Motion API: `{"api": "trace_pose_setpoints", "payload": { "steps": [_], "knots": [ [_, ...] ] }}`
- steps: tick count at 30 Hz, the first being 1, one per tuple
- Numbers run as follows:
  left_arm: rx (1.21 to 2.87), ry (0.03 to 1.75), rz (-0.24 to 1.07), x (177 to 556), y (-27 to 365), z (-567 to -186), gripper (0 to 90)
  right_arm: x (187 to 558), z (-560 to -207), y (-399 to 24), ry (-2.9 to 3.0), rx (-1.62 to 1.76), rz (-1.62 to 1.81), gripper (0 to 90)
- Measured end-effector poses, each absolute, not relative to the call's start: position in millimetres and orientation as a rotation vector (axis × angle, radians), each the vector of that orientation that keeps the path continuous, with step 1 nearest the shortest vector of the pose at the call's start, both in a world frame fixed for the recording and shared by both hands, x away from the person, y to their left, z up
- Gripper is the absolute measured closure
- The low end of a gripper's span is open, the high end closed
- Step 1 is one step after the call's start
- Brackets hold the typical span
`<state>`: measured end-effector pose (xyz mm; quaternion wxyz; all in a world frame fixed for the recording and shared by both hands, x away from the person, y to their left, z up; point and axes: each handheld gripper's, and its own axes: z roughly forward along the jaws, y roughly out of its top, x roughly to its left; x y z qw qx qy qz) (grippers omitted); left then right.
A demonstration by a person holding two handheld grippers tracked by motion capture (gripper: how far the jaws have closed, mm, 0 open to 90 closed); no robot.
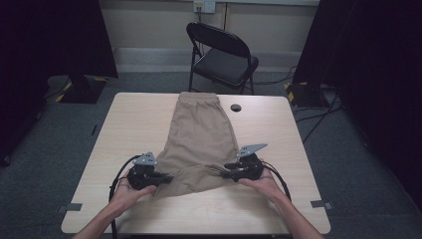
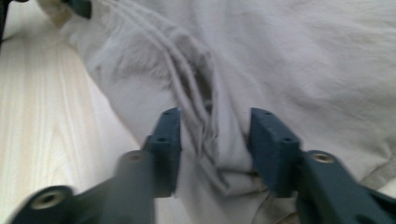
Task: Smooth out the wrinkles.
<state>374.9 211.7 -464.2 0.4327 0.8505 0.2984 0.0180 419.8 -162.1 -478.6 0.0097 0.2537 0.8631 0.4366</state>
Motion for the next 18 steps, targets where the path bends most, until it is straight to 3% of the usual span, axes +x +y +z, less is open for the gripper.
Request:
{"api": "trace_pose_setpoints", "payload": {
  "steps": [2, 5, 10, 15, 18],
  "knots": [
    [2.111, 0.75, 0.04, 376, 213, -464, 86.3, 417, -479, -162, 2.699, 0.769, 1.346, 47.9],
    [2.106, 0.752, 0.026, 377, 214, -465, 86.4, 416, -480, -161, 2.69, 0.758, 1.308, 48.1],
    [2.097, 0.758, 0.013, 379, 215, -466, 86.6, 421, -488, -159, 2.684, 0.767, 1.242, 54.8],
    [2.072, 0.776, -0.002, 380, 217, -467, 85.7, 424, -491, -158, 2.685, 0.773, 1.221, 73.2],
    [2.07, 0.792, -0.004, 380, 219, -468, 76.0, 424, -491, -159, 2.689, 0.786, 1.243, 84.1]
  ]
}}
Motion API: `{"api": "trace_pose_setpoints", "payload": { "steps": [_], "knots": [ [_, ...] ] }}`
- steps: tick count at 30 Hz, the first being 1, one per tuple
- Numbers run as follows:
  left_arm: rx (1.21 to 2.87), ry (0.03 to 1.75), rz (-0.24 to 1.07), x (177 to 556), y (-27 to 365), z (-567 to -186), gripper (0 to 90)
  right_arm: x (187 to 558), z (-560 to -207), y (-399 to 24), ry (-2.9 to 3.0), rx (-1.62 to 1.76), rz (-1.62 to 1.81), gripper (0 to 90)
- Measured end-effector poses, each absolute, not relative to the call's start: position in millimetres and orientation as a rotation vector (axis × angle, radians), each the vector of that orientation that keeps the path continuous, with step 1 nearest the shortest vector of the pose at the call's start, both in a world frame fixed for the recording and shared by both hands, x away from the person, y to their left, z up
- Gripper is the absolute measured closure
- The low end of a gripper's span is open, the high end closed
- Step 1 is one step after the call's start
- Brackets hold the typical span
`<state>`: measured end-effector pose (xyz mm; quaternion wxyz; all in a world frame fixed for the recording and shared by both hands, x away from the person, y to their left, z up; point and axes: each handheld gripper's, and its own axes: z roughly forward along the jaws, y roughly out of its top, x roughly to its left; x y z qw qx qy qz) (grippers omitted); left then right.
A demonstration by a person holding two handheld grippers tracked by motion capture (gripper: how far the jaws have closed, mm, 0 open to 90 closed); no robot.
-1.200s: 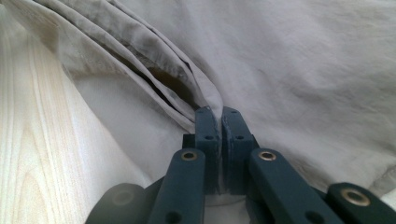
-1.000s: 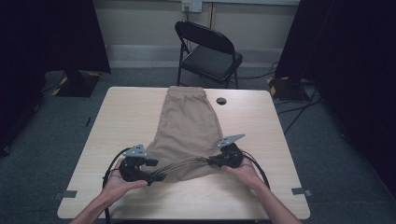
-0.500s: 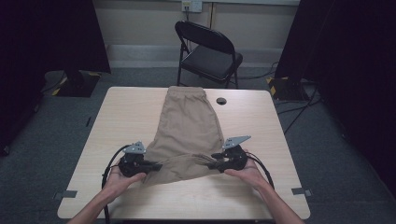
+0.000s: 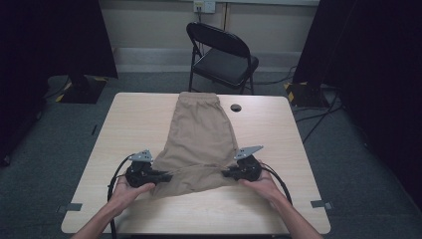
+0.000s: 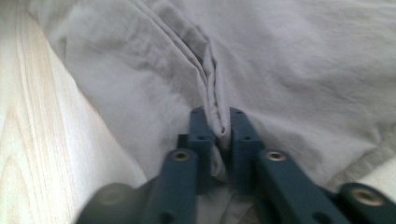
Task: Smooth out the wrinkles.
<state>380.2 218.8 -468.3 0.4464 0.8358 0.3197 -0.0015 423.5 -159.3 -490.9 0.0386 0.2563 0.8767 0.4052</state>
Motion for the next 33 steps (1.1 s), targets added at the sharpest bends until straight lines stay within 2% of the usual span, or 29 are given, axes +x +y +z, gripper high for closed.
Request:
{"api": "trace_pose_setpoints", "payload": {
  "steps": [3, 6, 8, 10, 11, 16, 19, 23, 29, 33],
  "knots": [
    [2.072, 0.804, -0.008, 378, 220, -469, 67.9, 424, -489, -163, 2.685, 0.813, 1.267, 85.2],
    [2.1, 0.828, -0.029, 375, 221, -472, 53.0, 424, -490, -164, 2.689, 0.831, 1.277, 85.4],
    [2.111, 0.842, -0.02, 373, 223, -473, 48.1, 423, -490, -164, 2.687, 0.836, 1.275, 85.4],
    [2.108, 0.849, -0.023, 371, 225, -474, 48.1, 424, -491, -164, 2.687, 0.843, 1.27, 85.4],
    [2.111, 0.837, -0.025, 371, 227, -474, 50.6, 424, -491, -164, 2.687, 0.844, 1.272, 85.4],
    [2.094, 0.831, 0.006, 373, 228, -473, 76.9, 424, -491, -165, 2.683, 0.859, 1.279, 85.4],
    [2.068, 0.83, 0.022, 377, 230, -469, 83.7, 424, -490, -166, 2.676, 0.866, 1.29, 85.4],
    [2.035, 0.838, 0.043, 381, 232, -465, 84.4, 424, -484, -169, 2.646, 0.869, 1.331, 85.3],
    [2.119, 0.874, 0.049, 393, 225, -480, 84.3, 424, -488, -168, 2.658, 0.878, 1.286, 85.3],
    [2.097, 0.864, 0.043, 392, 227, -477, 84.3, 423, -486, -168, 2.653, 0.881, 1.297, 85.3]
  ]
}}
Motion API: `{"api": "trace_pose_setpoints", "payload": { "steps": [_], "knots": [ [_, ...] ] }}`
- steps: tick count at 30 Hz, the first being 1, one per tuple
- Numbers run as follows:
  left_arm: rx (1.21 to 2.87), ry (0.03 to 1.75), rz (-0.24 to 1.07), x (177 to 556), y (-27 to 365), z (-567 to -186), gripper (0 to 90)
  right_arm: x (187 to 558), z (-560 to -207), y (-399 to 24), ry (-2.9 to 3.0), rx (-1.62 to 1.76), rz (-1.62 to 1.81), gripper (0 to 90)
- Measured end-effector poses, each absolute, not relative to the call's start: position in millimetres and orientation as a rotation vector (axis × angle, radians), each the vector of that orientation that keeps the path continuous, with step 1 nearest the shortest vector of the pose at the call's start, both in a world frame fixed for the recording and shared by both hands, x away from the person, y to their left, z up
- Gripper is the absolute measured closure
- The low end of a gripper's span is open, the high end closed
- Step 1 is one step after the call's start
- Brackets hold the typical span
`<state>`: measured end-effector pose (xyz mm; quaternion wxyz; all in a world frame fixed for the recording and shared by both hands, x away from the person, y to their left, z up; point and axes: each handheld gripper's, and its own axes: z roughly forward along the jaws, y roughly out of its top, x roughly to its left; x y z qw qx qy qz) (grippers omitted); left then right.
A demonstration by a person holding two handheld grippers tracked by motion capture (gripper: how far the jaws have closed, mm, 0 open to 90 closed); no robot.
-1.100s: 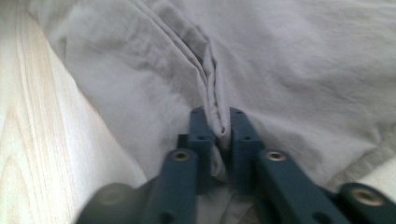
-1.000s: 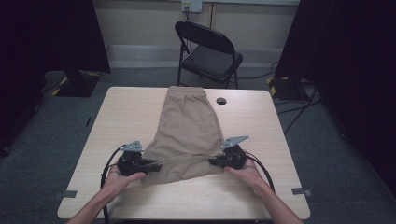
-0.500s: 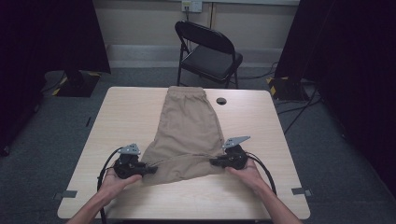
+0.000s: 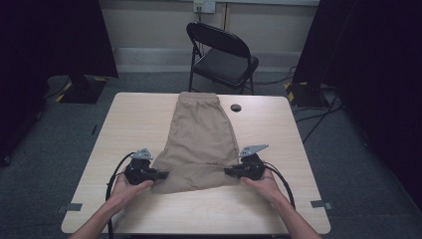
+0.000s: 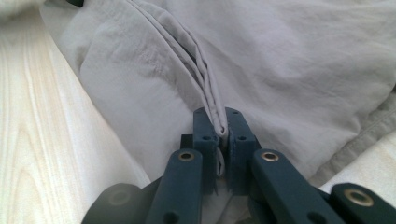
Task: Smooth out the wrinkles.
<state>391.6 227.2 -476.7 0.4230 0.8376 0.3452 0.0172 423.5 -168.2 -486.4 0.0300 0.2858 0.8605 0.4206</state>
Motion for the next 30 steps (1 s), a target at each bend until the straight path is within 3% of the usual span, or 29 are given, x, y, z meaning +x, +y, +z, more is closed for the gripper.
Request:
{"api": "trace_pose_setpoints", "payload": {
  "steps": [10, 23, 30],
  "knots": [
    [2.11, 0.879, 0.094, 397, 219, -477, 84.5, 419, -483, -171, 2.64, 0.905, 1.274, 85.3],
    [2.223, 0.826, 0.041, 389, 206, -487, 84.5, 410, -488, -171, 2.699, 0.92, 1.155, 85.4],
    [2.191, 0.751, -0.005, 369, 206, -474, 84.6, 390, -482, -180, 2.731, 0.898, 1.143, 85.3]
  ]
}}
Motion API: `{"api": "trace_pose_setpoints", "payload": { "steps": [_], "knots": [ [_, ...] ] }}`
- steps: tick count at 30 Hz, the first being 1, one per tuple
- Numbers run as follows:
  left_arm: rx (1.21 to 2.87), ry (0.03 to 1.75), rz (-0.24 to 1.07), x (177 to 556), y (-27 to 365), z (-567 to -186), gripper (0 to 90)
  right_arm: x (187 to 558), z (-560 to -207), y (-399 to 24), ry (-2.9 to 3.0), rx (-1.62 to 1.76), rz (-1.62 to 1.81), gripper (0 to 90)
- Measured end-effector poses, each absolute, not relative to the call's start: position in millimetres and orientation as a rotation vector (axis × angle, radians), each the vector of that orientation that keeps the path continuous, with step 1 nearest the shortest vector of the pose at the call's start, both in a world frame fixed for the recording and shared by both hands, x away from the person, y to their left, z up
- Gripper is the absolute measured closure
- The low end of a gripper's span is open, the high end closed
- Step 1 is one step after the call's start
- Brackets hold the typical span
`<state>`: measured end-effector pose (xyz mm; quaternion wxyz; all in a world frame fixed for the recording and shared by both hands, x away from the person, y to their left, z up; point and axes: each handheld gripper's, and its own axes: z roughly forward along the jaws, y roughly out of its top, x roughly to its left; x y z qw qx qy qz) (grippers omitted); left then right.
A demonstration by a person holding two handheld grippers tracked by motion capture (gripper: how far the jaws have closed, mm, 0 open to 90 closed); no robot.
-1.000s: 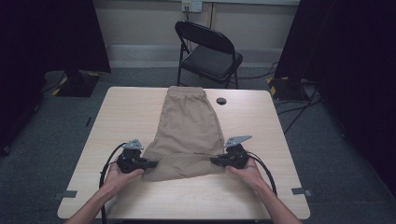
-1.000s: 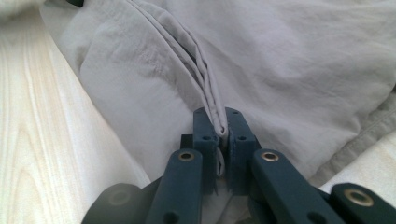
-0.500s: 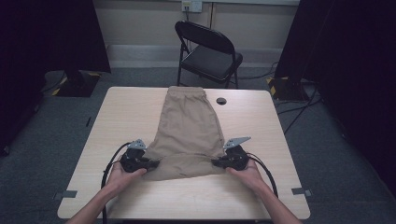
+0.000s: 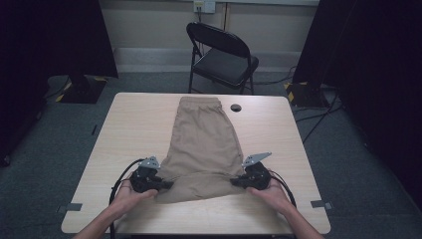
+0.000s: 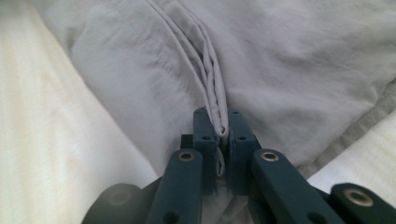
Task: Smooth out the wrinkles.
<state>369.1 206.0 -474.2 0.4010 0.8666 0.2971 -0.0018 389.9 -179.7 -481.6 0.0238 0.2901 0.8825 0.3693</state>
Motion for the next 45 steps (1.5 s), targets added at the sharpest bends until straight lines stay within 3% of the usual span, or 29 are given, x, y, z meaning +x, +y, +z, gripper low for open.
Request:
{"api": "trace_pose_setpoints", "payload": {
  "steps": [23, 45],
  "knots": [
    [1.823, 0.596, 0.102, 348, 218, -379, 84.9, 360, -373, -212, 2.355, 0.769, 1.582, 85.7],
    [1.719, 0.482, 0.157, 329, 221, -313, 85.2, 336, -297, -217, 2.206, 0.637, 1.668, 85.8]
  ]
}}
